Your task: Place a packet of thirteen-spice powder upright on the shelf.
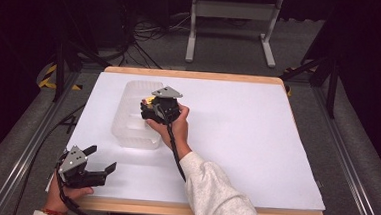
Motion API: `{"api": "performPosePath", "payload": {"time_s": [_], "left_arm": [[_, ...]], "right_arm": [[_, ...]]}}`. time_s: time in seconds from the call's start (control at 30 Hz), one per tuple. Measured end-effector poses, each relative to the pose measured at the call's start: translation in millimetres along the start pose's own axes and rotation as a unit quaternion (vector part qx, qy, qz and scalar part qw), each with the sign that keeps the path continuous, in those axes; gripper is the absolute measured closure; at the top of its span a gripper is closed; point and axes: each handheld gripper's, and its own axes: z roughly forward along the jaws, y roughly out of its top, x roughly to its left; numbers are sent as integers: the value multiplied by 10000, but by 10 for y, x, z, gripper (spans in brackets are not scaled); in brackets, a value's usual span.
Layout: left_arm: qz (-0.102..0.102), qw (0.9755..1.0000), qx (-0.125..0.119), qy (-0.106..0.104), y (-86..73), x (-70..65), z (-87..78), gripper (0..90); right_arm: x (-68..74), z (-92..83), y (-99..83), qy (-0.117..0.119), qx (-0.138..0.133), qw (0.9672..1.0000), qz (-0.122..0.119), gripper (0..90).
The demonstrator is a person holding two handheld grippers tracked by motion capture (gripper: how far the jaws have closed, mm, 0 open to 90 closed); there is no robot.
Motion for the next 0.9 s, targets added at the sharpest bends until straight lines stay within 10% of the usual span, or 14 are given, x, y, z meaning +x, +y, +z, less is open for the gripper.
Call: {"api": "performPosePath", "payload": {"time_s": [0.9], "left_arm": [[46,10000,58,16,0,-10,10,87]], "right_arm": [[-33,-89,70,261,487,9957,-745,249]]}}
